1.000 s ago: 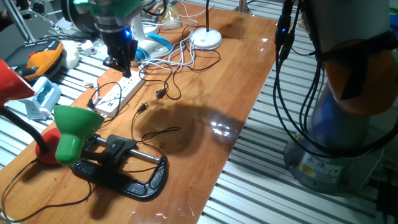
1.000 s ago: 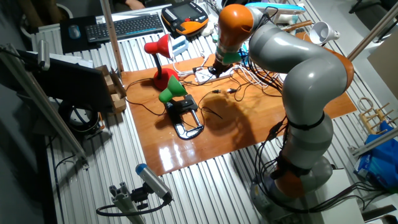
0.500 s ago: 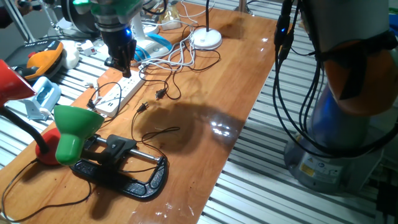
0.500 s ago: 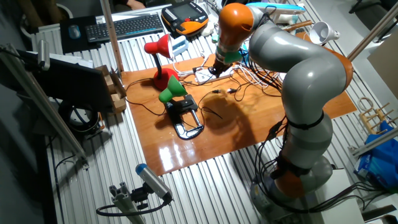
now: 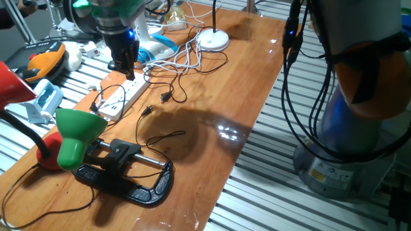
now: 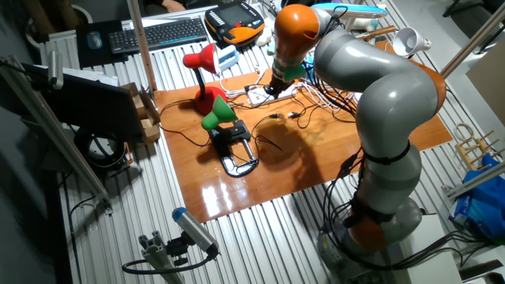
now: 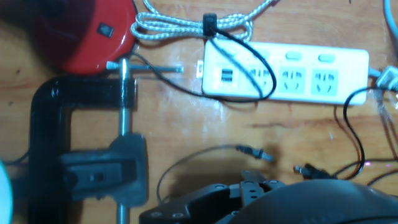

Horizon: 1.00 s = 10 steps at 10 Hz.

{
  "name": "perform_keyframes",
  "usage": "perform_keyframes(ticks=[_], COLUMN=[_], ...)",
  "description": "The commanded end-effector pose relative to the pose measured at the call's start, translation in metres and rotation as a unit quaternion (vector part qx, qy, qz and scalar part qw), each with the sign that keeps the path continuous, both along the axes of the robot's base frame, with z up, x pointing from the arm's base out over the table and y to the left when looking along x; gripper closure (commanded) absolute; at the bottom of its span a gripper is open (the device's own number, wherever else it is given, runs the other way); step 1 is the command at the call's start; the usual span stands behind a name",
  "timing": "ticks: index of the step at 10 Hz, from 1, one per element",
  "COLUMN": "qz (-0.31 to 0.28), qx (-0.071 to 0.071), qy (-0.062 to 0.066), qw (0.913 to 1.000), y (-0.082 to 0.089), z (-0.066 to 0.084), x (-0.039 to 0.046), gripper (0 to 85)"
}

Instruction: Plug in the power cord of the desk lamp, turn on the socket, and light up the desk lamp

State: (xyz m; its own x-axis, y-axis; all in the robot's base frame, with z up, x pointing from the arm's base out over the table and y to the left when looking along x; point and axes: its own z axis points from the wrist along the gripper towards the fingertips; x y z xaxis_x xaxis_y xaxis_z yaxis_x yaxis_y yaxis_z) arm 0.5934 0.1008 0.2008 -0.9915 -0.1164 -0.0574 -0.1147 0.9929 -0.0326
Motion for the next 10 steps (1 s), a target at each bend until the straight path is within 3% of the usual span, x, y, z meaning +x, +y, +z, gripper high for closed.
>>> perform_keyframes(ticks=[1,5,10], qz=[-0.004,-0.026,-0.047], qx=[0.002,0.009,0.011], qy=[-0.002,-0.009,-0.011], qw=[1.0000,0.9996,0.9988], y=[0.004,0.028,0.042], z=[-0.003,-0.016,-0.031], x=[0.0055,0.0275,0.0504], gripper=[85.0,85.0,85.0])
